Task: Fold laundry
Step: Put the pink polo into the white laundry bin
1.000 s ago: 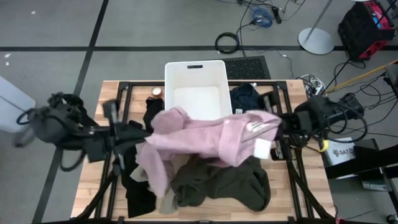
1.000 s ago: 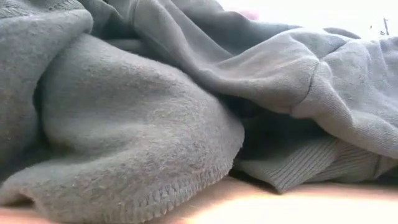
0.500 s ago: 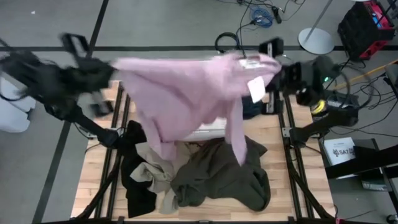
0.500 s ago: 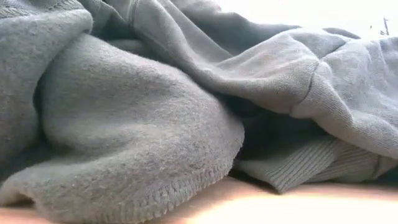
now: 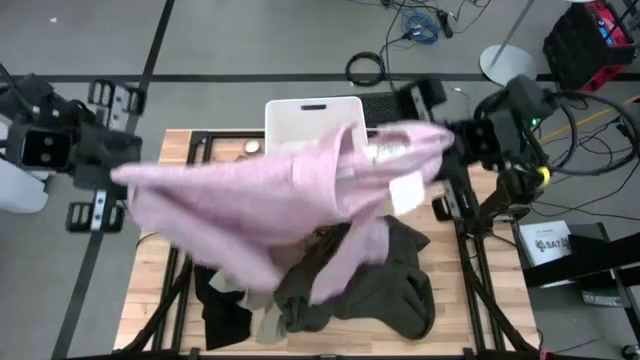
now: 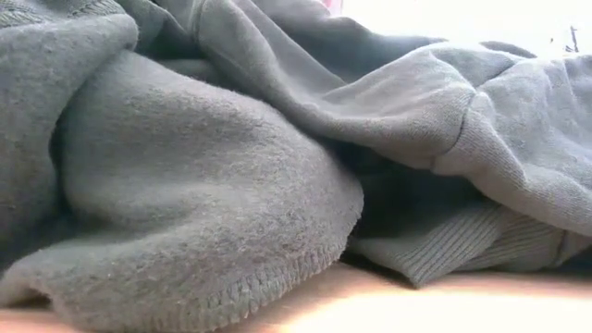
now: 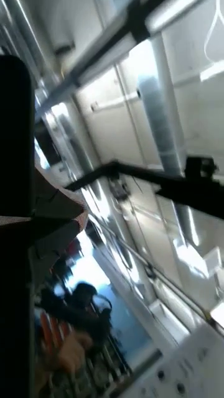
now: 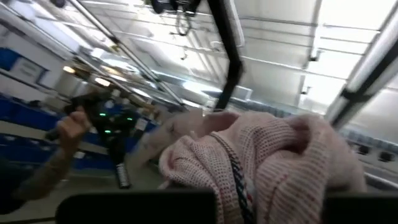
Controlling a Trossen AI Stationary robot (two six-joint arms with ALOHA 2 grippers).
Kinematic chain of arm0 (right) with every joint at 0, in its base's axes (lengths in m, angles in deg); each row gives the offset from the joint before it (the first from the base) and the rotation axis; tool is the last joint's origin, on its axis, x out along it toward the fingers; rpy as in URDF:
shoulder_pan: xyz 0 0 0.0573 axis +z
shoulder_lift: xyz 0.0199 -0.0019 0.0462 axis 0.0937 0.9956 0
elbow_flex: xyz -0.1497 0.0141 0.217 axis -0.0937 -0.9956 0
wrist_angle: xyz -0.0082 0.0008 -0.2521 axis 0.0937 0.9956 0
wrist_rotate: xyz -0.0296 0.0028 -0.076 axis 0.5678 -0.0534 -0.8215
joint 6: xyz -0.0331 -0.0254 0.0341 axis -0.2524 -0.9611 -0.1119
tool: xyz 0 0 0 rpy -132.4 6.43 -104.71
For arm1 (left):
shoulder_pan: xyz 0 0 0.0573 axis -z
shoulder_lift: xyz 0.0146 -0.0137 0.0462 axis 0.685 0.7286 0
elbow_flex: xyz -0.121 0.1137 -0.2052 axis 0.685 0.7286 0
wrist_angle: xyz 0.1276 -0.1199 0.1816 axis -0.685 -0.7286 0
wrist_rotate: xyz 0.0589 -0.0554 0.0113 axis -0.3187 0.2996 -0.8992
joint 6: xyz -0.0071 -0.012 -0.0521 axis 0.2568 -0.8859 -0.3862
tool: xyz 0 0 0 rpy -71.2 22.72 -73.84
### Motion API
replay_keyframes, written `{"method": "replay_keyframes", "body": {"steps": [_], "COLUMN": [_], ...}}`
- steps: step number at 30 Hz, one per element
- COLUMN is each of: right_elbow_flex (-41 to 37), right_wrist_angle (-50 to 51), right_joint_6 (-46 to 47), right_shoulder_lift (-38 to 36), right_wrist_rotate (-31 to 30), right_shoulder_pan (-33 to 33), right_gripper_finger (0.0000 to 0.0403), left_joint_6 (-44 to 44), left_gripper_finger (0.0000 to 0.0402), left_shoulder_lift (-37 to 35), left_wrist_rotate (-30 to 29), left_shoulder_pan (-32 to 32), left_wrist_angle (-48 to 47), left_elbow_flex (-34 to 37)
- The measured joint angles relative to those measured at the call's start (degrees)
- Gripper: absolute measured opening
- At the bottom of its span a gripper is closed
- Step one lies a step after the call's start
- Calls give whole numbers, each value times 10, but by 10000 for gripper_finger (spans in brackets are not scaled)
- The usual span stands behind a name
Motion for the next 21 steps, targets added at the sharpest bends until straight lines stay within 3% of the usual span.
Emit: {"method": "replay_keyframes", "body": {"steps": [11,17,21], "right_elbow_flex": [5,5,6], "right_wrist_angle": [17,30,74], "right_joint_6": [-108,-190,-214], "right_shoulder_lift": [-6,-4,-4], "right_wrist_rotate": [-13,-13,-20], "right_shoulder_pan": [145,207,219], "right_gripper_finger": [0,0,0], "left_joint_6": [4,101,111], "left_gripper_finger": [0,0,0], "left_shoulder_lift": [56,91,98], "left_wrist_rotate": [20,24,24], "left_shoulder_pan": [90,132,141], "left_wrist_angle": [58,86,67], "left_elbow_flex": [1,1,1]}}
